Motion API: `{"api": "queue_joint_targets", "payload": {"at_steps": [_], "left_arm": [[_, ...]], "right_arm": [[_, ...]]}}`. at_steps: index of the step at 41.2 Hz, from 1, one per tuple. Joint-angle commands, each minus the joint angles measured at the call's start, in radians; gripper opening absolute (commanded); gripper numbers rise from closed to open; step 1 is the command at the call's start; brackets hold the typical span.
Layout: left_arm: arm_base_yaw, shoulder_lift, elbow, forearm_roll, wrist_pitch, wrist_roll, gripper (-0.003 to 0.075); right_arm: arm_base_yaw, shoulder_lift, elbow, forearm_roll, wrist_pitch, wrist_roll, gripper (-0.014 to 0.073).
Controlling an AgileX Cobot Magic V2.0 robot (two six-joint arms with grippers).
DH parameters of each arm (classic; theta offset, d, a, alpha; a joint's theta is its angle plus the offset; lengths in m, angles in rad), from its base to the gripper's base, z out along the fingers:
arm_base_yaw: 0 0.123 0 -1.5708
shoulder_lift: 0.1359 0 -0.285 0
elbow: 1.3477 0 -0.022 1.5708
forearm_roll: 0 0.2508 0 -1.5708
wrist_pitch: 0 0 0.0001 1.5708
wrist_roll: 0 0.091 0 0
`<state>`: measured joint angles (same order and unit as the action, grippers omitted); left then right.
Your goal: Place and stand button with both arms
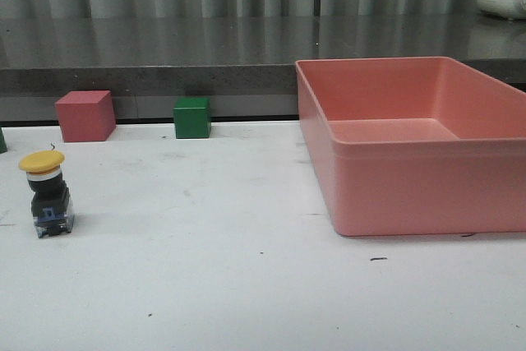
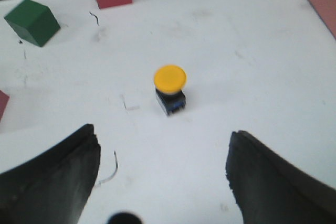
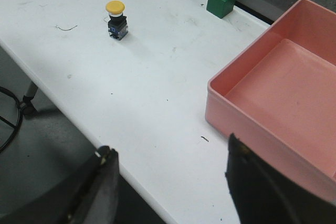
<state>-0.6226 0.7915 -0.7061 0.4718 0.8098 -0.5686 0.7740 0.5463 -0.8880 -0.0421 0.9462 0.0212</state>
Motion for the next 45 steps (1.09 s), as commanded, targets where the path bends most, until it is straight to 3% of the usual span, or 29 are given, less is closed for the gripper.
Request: {"api": "queue_joint_targets", "payload": {"at_steps": [1,15,23,45], "left_arm": [[-0.074,-0.021,-0.089,-0.036,0.094,0.064,0.0481],[-0.176,-0.130,-0.135,-0.130,0.102,0.097,0.0481],[-0.212,-0.137,-0.135,-0.198,0.095,0.232,0.0481],[-0.218,-0.137,-0.135,-0.192,0.055,0.231,0.0473]], "right_arm": [[-0.002,0.005,-0.021,-0.011,-0.067,-0.010,0.0469],[-0.002,0.005,-0.021,-0.011,-0.067,-0.010,0.0469],[-0.002,0.005,-0.021,-0.011,-0.067,-0.010,0.0469],[-0.002,0.005,-0.021,-0.011,-0.098,-0.010,0.0469]]}}
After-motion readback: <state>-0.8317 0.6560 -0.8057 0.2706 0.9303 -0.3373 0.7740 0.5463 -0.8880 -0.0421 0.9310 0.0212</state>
